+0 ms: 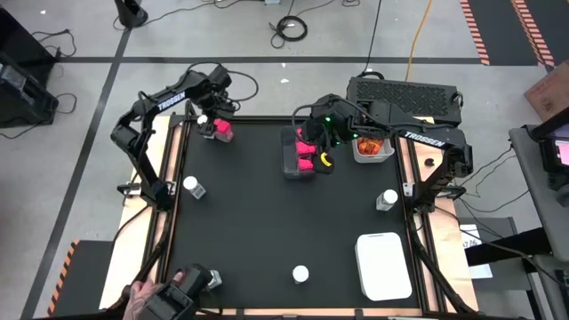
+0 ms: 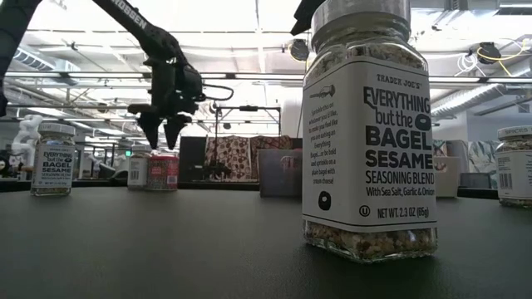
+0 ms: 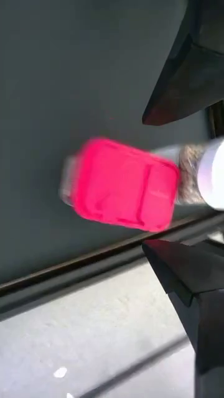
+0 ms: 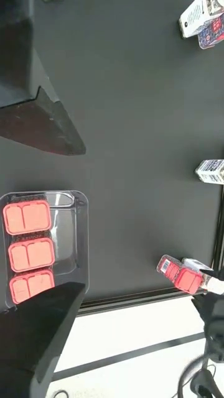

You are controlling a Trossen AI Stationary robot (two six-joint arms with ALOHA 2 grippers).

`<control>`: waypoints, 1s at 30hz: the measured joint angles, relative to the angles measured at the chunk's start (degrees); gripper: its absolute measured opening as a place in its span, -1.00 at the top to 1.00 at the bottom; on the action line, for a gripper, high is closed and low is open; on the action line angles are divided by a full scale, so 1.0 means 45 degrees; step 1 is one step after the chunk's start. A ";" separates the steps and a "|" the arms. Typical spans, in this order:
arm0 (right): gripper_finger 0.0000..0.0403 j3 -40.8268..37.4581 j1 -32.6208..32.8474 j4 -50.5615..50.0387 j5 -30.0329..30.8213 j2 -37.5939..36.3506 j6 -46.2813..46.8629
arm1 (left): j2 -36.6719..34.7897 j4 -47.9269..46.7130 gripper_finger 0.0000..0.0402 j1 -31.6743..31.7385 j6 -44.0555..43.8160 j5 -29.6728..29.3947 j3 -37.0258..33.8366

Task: Sort spices by type
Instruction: Put the red seasoning can into the black transparent bin

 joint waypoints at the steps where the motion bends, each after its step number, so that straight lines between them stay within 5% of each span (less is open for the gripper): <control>1: -0.71 0.0000 0.0000 -0.0001 -0.0005 0.0000 -0.0001 | 0.0000 0.0256 -0.59 0.0000 0.0130 -0.0438 -0.0152; 30: -0.71 0.0000 -0.0005 -0.0016 -0.0136 0.0000 0.0037 | 0.0000 0.2246 -0.59 -0.0141 0.0700 -0.1340 -0.1426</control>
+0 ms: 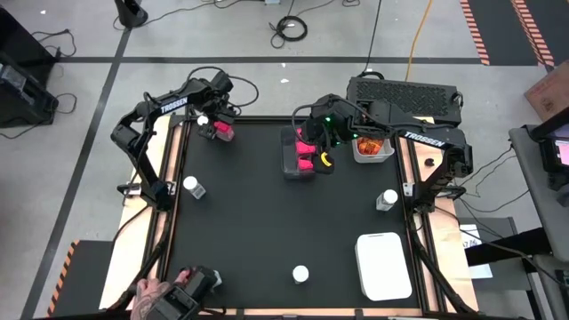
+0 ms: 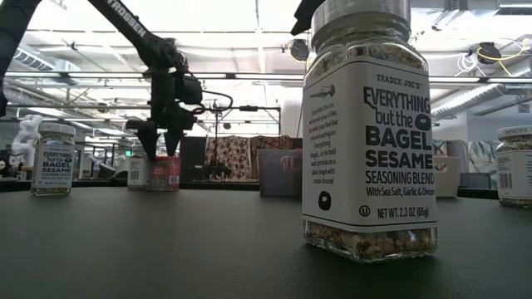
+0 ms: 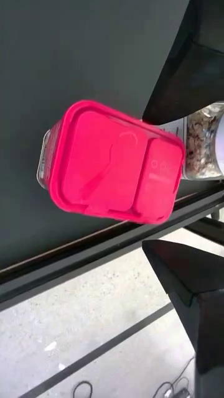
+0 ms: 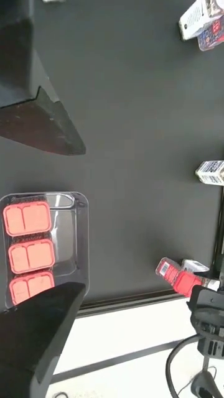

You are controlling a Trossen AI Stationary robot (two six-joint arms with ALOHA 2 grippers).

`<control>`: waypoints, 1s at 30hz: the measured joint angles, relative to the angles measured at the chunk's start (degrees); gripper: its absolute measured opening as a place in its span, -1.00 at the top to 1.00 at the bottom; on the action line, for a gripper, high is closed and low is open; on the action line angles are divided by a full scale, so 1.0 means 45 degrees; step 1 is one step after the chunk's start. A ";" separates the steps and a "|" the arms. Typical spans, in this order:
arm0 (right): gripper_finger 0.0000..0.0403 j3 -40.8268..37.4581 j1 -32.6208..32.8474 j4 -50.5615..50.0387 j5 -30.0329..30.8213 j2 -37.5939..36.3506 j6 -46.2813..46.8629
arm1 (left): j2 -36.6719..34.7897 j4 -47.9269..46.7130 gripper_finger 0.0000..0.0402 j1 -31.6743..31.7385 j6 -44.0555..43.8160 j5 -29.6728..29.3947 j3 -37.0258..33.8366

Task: Sort spices by type
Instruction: Put the red seasoning can into the black transparent bin

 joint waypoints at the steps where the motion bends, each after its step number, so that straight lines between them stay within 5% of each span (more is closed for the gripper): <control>1: -0.71 0.0000 0.0000 -0.0004 -0.0189 0.0000 0.0004 | 0.0013 -0.0011 -0.59 0.0000 0.0000 0.0010 0.0000; 14: -0.71 0.0000 0.0000 -0.0015 -0.0823 0.0000 0.0161 | 0.0767 0.0028 -0.57 -0.0602 0.0000 0.0083 0.0000; 24: -0.71 0.0000 0.0000 -0.0203 -0.0821 0.0000 0.0297 | 0.0767 -0.0016 -0.08 -0.0639 0.0000 -0.0558 0.0000; 30: -0.71 0.0000 -0.0064 -0.0788 -0.0824 0.0000 0.0203 | 0.0311 -0.0077 -0.08 -0.1280 0.0469 -0.0620 0.0071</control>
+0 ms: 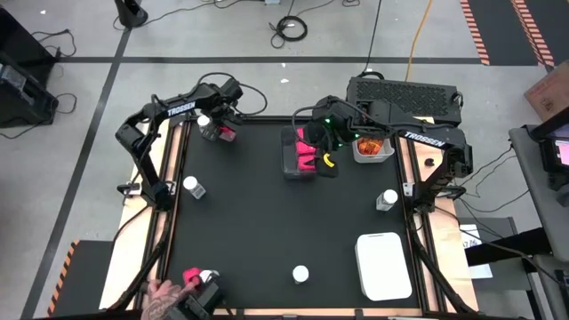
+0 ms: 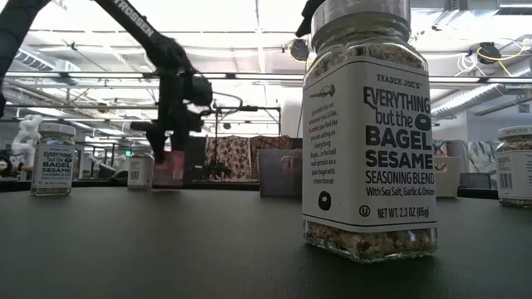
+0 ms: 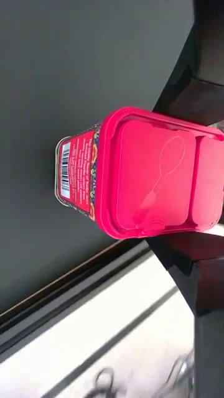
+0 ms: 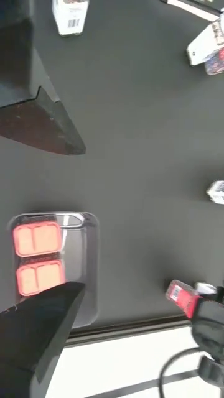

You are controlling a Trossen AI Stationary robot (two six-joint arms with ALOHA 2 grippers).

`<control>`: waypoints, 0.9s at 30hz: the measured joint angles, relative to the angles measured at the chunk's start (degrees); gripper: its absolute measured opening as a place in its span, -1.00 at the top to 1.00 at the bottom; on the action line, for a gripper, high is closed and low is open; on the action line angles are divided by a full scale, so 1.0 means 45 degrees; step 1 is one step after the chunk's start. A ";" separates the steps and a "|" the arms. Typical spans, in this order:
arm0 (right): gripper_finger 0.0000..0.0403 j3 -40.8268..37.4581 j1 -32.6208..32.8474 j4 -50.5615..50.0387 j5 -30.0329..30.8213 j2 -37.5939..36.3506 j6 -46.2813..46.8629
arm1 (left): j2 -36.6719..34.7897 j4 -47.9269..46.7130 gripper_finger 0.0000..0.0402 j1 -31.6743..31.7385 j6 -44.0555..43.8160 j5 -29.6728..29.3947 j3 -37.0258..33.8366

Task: Sort spices by type
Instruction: Put the red seasoning can into the black transparent bin

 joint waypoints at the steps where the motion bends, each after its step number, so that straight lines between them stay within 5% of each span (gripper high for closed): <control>1: -0.71 0.0000 -0.0036 -0.0148 0.0003 0.0000 -0.0003 | -0.0132 -0.0025 -0.08 -0.0162 0.0120 -0.0003 0.0082; 15: -0.71 0.0000 -0.0776 -0.0905 0.0008 0.0000 0.0238 | -0.2588 0.0520 -0.08 -0.3665 0.1163 -0.0108 0.1673; 27: -0.71 0.0000 -0.0936 -0.1552 0.0003 0.0000 0.1976 | -0.1786 0.4346 -0.08 -0.5467 0.3405 -0.0108 0.1707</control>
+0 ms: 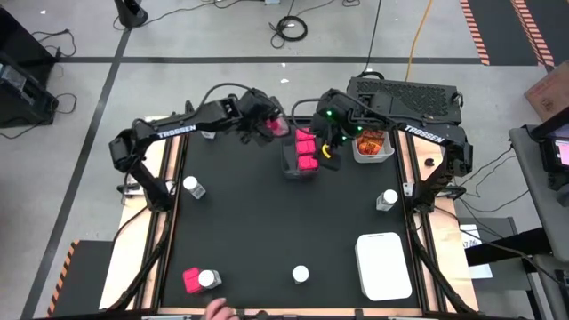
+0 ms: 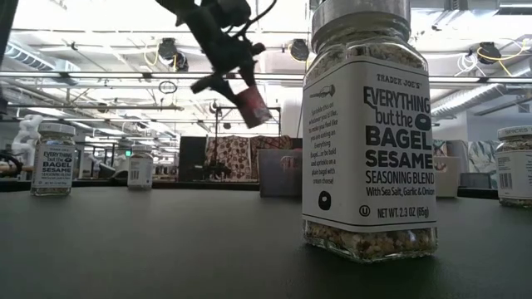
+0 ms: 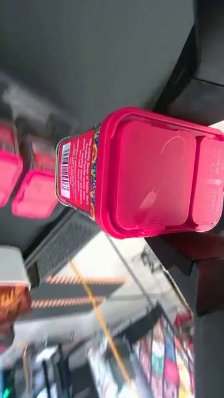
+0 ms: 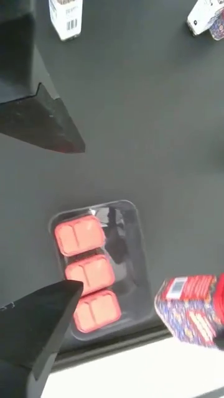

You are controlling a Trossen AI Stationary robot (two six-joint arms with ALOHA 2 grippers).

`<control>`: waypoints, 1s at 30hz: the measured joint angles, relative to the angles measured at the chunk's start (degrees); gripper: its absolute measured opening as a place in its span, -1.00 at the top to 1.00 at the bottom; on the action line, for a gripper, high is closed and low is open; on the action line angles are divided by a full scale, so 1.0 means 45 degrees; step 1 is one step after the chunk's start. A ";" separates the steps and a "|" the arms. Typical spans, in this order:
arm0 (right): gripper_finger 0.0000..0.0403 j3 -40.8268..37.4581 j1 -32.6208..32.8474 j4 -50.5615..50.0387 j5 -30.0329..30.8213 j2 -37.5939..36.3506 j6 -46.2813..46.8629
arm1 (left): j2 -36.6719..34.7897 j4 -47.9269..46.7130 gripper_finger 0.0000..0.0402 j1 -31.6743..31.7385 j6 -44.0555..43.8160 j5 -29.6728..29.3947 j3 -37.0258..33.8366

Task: Sort spices by type
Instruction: Put the red seasoning can into the black transparent bin

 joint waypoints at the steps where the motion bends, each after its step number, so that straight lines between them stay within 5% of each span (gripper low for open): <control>1: -0.71 0.0000 0.0000 -0.0102 0.0000 0.0000 0.0179 | 0.0117 0.0301 -0.08 -0.0030 0.0192 0.0000 0.0000; 30: -0.71 0.0005 -0.0065 -0.0230 0.0058 -0.0117 0.1479 | 0.2471 0.1170 -0.08 -0.0307 0.2568 0.0243 0.0000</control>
